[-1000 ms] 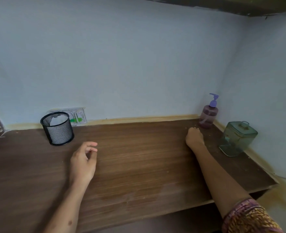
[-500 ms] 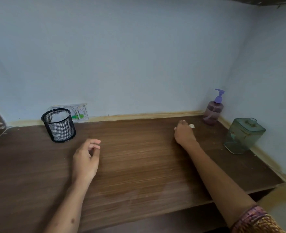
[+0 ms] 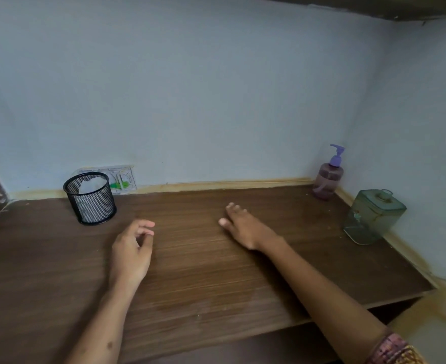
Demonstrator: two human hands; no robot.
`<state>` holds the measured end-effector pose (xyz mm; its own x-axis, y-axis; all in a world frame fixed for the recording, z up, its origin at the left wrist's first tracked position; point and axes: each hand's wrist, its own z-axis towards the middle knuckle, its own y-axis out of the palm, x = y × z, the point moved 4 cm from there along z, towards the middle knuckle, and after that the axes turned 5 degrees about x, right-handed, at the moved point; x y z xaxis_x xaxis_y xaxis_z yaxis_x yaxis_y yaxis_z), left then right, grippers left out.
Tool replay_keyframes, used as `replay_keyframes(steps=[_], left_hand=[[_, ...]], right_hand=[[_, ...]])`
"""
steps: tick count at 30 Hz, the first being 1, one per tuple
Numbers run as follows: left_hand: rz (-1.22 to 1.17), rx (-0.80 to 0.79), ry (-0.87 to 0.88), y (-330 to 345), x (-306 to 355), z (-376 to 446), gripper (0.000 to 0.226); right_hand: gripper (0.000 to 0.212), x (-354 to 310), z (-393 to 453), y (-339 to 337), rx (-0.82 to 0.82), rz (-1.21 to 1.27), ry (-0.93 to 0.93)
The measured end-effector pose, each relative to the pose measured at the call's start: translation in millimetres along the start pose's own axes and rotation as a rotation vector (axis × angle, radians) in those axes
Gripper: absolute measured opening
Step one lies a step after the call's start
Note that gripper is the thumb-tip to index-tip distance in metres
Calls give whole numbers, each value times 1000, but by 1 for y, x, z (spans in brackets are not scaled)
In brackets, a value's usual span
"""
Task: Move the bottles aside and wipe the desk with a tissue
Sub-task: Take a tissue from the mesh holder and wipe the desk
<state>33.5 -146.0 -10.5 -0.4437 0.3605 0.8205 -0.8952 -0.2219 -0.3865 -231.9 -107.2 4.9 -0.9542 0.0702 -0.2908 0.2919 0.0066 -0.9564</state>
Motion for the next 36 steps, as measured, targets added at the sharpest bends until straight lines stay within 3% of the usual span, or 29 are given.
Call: replay_keyframes(steps=[3,7,11,16,20,24,28,32,36], left_hand=[[-6,6,5,-1,0,-1,39],[-2,10,-1,-2,0,-3,36],[4,22,-9,-5,-2,-6,37],[-14,23,-1,-5,-1,-9,40],[-17,32,-5,-7,-1,-8,38],[-23,47,-20,-9,-1,-10,35],[-22,44,-37,-8,-2,-10,35],[-28,43,-28,-7,-1,-9,36],[-34,33,-27,-6,-1,-8,35]], right_hand=[[75,-42,-26,18,-71,-37,-143],[98,-42,-48,23,-48,-125,-167],[85,-3,-65,9,21,-188,-10],[80,73,-76,-8,65,-167,345],[83,66,-60,-12,46,-67,416],[84,24,-30,-8,31,14,301],[80,-42,-12,9,-51,41,71],[85,-110,-32,39,-153,-21,-214],[82,-137,-64,52,-122,-100,-368]])
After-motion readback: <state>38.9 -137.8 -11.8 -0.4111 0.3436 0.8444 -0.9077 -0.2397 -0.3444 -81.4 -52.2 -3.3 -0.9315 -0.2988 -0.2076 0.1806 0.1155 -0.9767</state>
